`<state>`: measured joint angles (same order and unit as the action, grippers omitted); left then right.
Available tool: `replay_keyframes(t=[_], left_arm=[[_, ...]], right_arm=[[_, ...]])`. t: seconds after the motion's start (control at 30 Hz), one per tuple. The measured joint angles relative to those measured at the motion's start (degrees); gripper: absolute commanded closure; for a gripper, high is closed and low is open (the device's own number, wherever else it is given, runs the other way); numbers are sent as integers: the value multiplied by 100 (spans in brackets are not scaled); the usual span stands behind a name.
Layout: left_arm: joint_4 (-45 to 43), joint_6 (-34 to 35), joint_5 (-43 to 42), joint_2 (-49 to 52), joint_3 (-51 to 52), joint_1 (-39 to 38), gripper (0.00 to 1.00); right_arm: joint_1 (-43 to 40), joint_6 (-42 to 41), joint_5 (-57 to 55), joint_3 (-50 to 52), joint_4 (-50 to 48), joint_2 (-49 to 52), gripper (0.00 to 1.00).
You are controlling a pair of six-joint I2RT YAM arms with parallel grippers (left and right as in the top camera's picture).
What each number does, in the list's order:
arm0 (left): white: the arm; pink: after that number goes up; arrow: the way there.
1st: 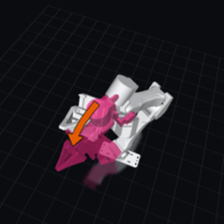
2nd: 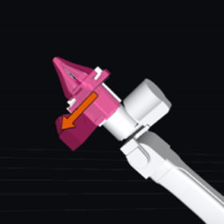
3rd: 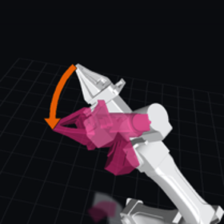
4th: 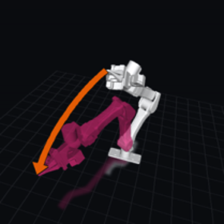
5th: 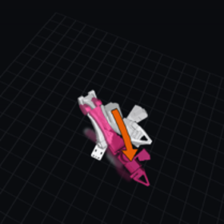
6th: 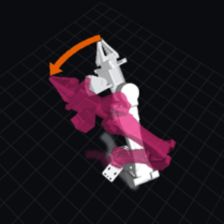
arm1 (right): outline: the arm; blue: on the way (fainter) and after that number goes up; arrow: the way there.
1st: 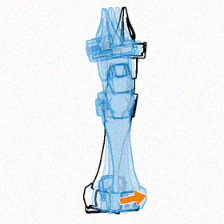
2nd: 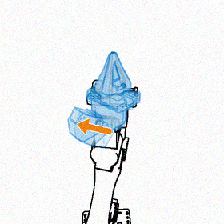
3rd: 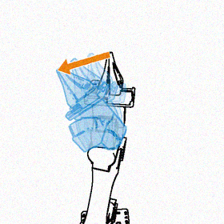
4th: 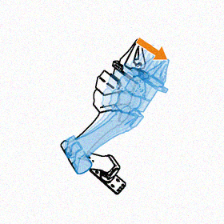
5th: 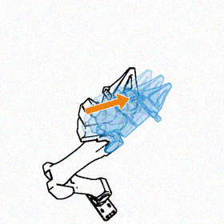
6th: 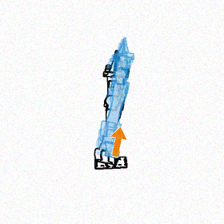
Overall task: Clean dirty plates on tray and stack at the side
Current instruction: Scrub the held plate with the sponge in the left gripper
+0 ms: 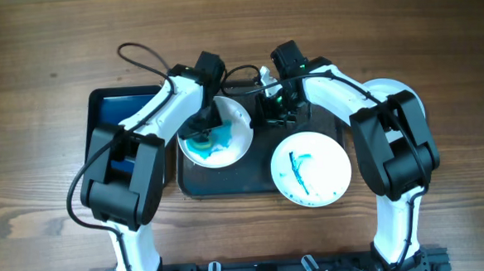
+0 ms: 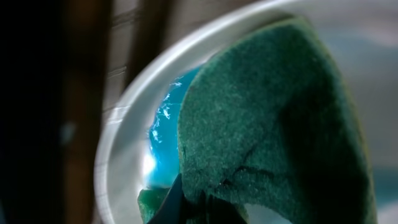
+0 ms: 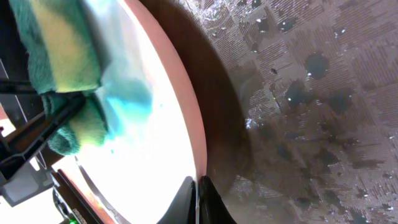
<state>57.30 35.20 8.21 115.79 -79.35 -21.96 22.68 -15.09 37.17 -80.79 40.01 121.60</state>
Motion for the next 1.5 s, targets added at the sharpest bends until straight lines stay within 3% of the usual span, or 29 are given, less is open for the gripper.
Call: replay_keyframes(t=[0.1,0.17,0.33,0.43,0.5,0.57,0.67,0.77,0.83,0.93,1.1,1.23,1.33,1.5], left_arm=[[101,415,-20,11,0,-59,96],[13,337,-389,11,2,-212,96],[-201,-1067,-1779,11,0,-776,96],[-208,-1794,-2031,20,0,-1082,96],[-219,-1906,-1915,26,0,-1099,96],[-101,-1532,-1394,26,0,-1121,96],[608,-37,505,26,2,-1001,96],[748,890,1379,50,7,-577,96],[675,1123,1425,50,7,-439,96],[125,994,1038,52,26,-378,96],[-1261,-330,-417,46,33,-249,96],[-1956,-636,-1126,48,33,-251,96],[-1954,-756,-1429,50,-13,-236,96],[-564,-568,-1451,103,-1198,590,96]], right_arm=[[0,2,9,0,0,0,96],[-2,0,4,0,2,0,95],[-55,0,-7,0,15,0,96],[-55,24,-4,0,42,0,96],[-55,26,-7,0,44,0,95],[-48,24,66,0,17,2,96],[-33,22,76,0,17,0,96],[-33,22,76,0,17,0,96],[-33,22,81,0,17,0,96],[-22,20,79,-2,17,2,96],[-83,-22,48,-2,57,0,96],[-87,-26,46,-2,79,0,96],[-87,-26,33,-2,90,0,96],[-87,-155,13,-2,109,0,96]])
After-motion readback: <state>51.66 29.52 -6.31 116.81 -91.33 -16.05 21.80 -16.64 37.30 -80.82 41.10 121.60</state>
